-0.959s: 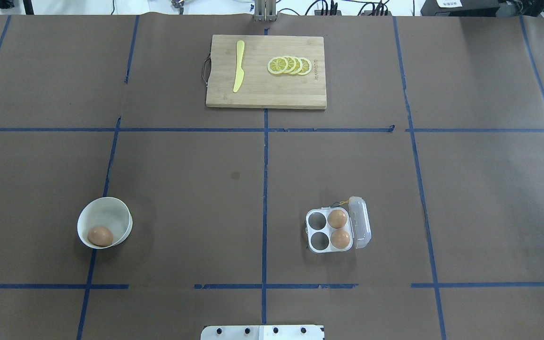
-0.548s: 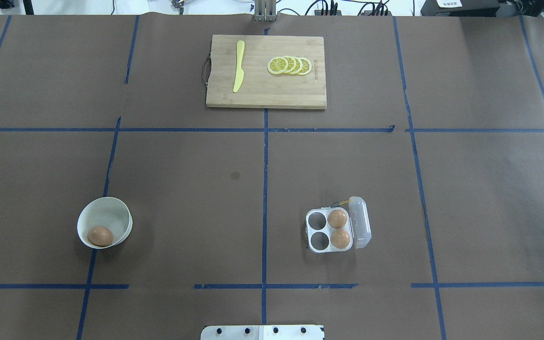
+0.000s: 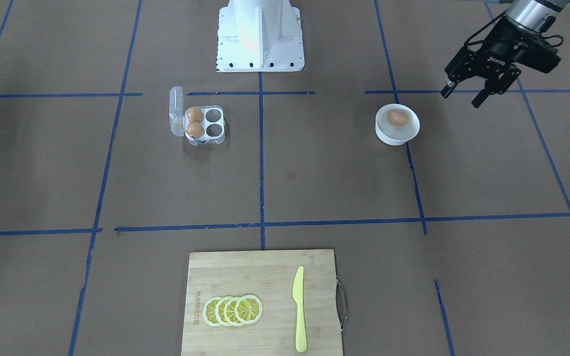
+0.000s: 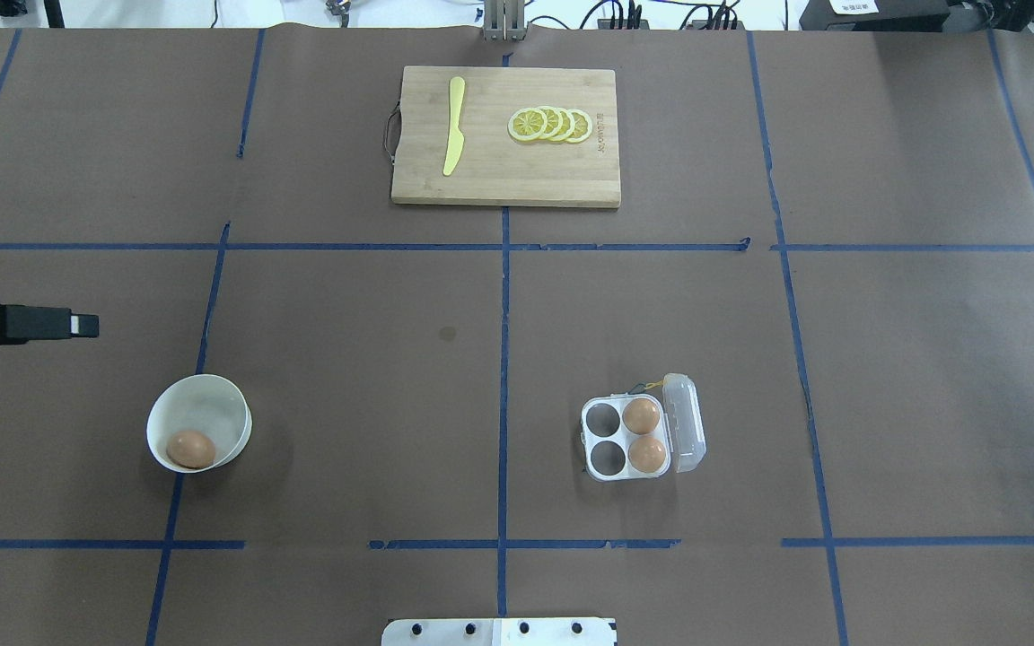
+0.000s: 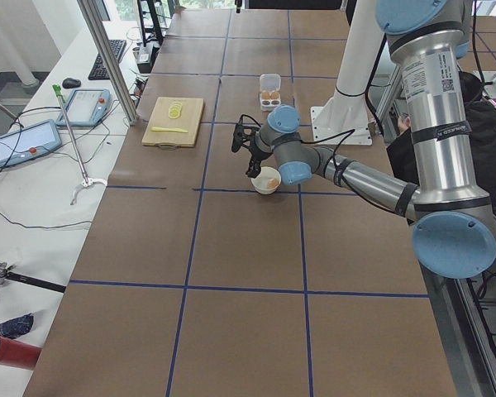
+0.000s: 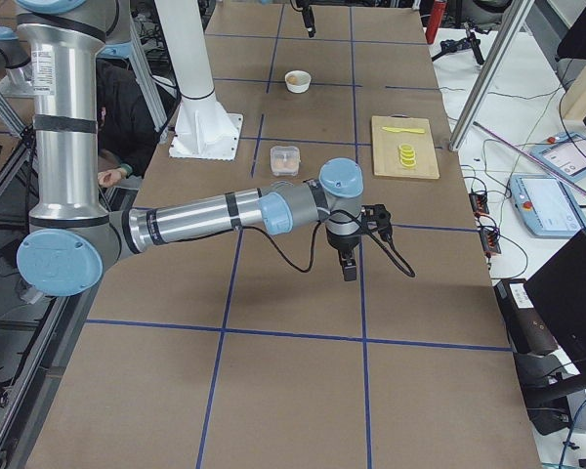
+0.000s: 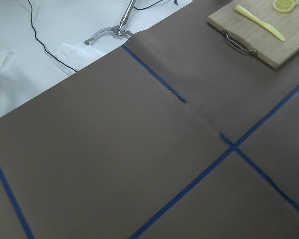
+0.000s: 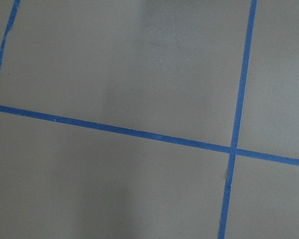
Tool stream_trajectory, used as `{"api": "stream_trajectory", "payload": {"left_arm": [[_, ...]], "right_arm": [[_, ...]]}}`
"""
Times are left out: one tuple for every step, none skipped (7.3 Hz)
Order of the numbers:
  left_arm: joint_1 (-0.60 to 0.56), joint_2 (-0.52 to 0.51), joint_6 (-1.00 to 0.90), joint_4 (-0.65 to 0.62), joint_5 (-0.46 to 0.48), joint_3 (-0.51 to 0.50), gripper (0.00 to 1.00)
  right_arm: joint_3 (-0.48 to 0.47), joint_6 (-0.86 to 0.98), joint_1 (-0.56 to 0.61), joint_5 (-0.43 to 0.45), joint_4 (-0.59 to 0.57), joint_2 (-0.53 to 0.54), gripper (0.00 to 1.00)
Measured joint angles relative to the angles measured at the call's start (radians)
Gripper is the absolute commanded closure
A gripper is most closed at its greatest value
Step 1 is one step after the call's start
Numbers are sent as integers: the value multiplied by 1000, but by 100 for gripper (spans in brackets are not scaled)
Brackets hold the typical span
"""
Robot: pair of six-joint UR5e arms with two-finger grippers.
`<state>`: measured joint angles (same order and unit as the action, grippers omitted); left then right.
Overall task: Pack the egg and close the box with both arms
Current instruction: 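Move the left gripper toward the white bowl and lower over the egg, then close the left gripper on the brown egg inside the white bowl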
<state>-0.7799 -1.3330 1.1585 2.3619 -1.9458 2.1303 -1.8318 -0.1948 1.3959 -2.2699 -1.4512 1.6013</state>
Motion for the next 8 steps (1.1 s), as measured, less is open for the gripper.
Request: {"api": "stream_trajectory", "payload": {"left_arm": [[89,-4,27,-2,80,-13,15],[161,-20,36,-3,144,-45,18],[213,-40,38,-4,180,-80,18],[257,-51,36,-4,201,-101,18],[292,-56,23,-4,213,-110,18],[314,-57,-17,-4,219,-112,17],[319,-58,-88,-4,221,-112,17],[317,-59,-170,-4,221,-112,17]], "right_arm": [[2,0,0,0,0,0,0],[3,0,0,0,1,0,0],[4,0,0,0,1,1,0],[6,1,0,0,1,1,0],[7,2,0,0,1,3,0],[7,4,0,0,1,6,0],[8,5,0,0,1,8,0],[8,6,0,0,1,9,0]]}}
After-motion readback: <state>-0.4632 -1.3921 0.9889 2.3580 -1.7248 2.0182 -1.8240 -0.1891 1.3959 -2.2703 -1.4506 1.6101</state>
